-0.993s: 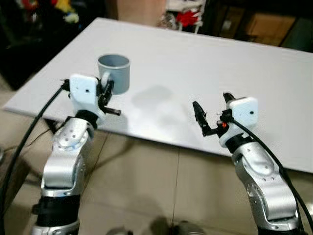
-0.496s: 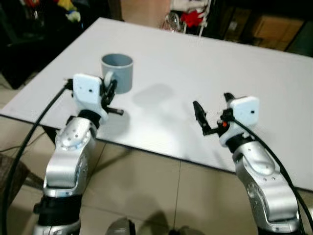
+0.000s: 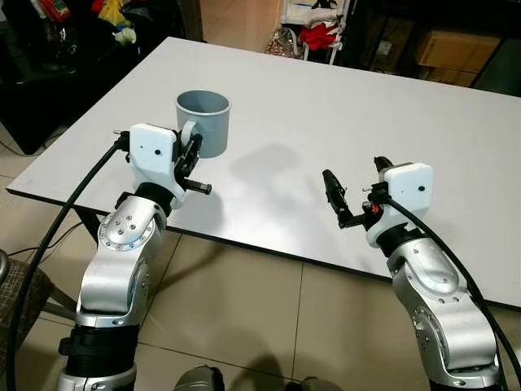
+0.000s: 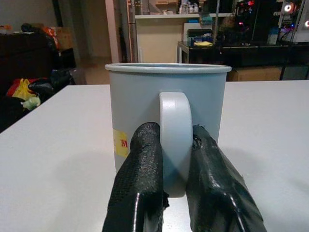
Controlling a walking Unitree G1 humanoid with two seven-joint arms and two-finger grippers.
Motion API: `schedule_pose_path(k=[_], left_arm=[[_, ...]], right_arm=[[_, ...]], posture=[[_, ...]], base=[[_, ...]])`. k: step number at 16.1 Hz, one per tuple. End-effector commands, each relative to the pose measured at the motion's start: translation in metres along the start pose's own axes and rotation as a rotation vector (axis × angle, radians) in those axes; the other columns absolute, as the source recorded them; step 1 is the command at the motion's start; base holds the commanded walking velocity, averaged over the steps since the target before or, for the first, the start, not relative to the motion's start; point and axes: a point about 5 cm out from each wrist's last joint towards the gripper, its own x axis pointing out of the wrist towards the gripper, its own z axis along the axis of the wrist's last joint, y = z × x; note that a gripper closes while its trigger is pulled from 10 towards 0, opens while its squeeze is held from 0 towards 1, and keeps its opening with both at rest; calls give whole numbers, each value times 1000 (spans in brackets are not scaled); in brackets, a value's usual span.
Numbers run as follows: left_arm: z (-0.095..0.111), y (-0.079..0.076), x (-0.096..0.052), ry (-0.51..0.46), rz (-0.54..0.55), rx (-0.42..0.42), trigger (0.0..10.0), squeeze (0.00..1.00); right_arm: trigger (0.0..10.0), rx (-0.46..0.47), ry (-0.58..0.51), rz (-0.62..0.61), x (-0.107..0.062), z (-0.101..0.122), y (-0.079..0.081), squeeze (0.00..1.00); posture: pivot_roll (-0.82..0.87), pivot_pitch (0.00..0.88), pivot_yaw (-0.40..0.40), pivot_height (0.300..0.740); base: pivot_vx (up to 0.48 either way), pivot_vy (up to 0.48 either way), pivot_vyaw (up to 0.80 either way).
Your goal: Setting the table
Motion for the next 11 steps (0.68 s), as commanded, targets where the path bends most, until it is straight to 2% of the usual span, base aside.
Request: schedule_pose_path(k=[1,7,8,9,10,11], left_arm=[[-1,-4,0,4,-23,-4,10000,0],[0,-4,1,7,-24,-2,10000,0],[1,-3,2,0,-17,49,10000,0],[0,-3,2,5,-10,64,10000,0],[0,-2,3,8,-5,53,10000,0],[-1,-2,4,6,2,35,10000,0]], right_arm=[[10000,3,-3,-19,-3,3,-4,0],[10000,15,-1,-20,-4,0,-5,0],[10000,14,-1,-22,-4,0,-6,0],[10000,12,-1,-23,-4,0,-6,0],[10000,8,0,-23,-3,-1,-6,0],[10000,6,-1,-23,-3,0,-6,0]], posture=[[-18,107,-37,740],[-17,110,-33,740],[-18,110,-33,740],[-20,110,-34,740],[-20,110,-34,740],[-21,109,-33,740]], base=[[0,0,0],[0,461,-800],[0,-431,-619],[0,-480,0],[0,-480,0],[0,0,0]])
